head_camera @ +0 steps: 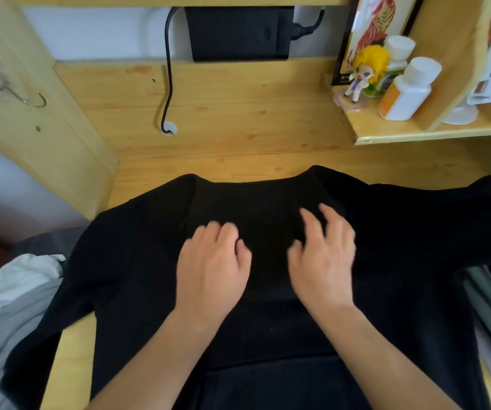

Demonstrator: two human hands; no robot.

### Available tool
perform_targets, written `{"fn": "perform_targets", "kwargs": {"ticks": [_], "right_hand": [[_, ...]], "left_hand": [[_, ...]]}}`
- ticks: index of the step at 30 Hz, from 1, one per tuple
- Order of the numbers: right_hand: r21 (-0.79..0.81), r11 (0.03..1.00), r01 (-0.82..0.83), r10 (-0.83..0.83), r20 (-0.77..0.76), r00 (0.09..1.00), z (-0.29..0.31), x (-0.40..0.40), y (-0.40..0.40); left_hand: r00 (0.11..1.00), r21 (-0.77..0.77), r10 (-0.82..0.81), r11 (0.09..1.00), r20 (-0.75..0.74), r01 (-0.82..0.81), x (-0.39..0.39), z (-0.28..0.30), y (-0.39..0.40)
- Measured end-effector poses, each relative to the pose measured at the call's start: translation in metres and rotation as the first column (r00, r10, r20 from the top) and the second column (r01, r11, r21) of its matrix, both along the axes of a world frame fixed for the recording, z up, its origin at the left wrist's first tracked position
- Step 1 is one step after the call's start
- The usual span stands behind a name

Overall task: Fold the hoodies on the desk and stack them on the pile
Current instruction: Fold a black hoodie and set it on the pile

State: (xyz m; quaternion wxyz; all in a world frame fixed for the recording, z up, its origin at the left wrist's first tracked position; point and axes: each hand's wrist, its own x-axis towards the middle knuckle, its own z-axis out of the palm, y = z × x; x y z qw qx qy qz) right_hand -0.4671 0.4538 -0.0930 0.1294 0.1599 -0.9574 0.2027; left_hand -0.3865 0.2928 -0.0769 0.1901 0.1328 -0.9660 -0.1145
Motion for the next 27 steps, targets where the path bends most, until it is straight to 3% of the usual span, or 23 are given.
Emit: {"fn": "perform_targets", "kwargs": {"ticks": [1, 2, 4, 5, 8, 11, 12, 15, 17, 19, 21, 23, 25, 27], "right_hand": [[0.104, 0.993, -0.059, 0.056, 0.037, 0.998, -0.004, -0.005, -0.009], [0.202, 0.974, -0.100, 0.079, 0.112, 0.991, -0.011, -0.011, -0.013], [0.349, 0.926, -0.142, 0.038, 0.289, 0.957, -0.030, -0.023, -0.015], [0.379, 0.911, -0.164, 0.019, 0.358, 0.933, -0.038, -0.030, -0.012], [0.356, 0.912, -0.203, 0.028, 0.441, 0.897, -0.045, -0.042, -0.007], [0.352, 0.918, -0.181, 0.050, 0.350, 0.935, -0.043, -0.031, 0.001], [0.367, 0.908, -0.200, 0.049, 0.382, 0.923, -0.042, -0.032, 0.002], [0.344, 0.878, -0.332, 0.067, 0.599, 0.798, -0.023, -0.052, -0.002], [0.192, 0.919, -0.346, 0.118, 0.702, 0.702, 0.007, -0.057, 0.005], [-0.048, 0.977, -0.207, 0.184, 0.674, 0.715, 0.040, -0.033, 0.029], [-0.226, 0.974, -0.025, 0.168, 0.641, 0.749, 0.070, 0.013, 0.071], [-0.334, 0.921, 0.200, 0.082, 0.668, 0.740, 0.092, 0.049, 0.123], [-0.430, 0.780, 0.456, -0.058, 0.675, 0.736, 0.115, 0.064, 0.181], [-0.544, 0.523, 0.656, -0.159, 0.694, 0.702, 0.137, 0.058, 0.241]], "left_hand": [[0.999, -0.016, -0.023, 1.000, 0.036, 0.023, -0.011, -0.011, -0.001], [0.985, -0.025, -0.039, 0.999, 0.171, 0.044, -0.019, -0.024, 0.000], [0.899, -0.047, -0.018, 0.998, 0.438, 0.043, -0.025, -0.051, 0.001], [0.864, -0.035, -0.016, 0.999, 0.504, 0.040, -0.026, -0.062, 0.001], [0.833, 0.023, -0.057, 0.998, 0.550, 0.052, -0.031, -0.071, -0.003], [0.847, 0.029, -0.152, 0.987, 0.509, 0.160, -0.020, -0.068, -0.008], [0.845, 0.000, -0.177, 0.979, 0.505, 0.205, -0.015, -0.067, -0.009], [0.782, -0.029, -0.152, 0.977, 0.605, 0.213, -0.020, -0.062, -0.011], [0.691, -0.012, -0.087, 0.990, 0.717, 0.137, -0.035, -0.046, -0.002], [0.601, 0.008, -0.035, 0.999, 0.798, 0.047, -0.042, -0.024, 0.012], [0.626, 0.061, -0.061, 0.998, 0.778, 0.021, -0.029, -0.006, 0.034], [0.686, 0.137, -0.164, 0.986, 0.709, 0.093, 0.001, 0.003, 0.063], [0.665, 0.218, -0.264, 0.964, 0.698, 0.154, 0.035, 0.007, 0.089], [0.627, 0.249, -0.295, 0.955, 0.721, 0.163, 0.064, 0.003, 0.108]]}}
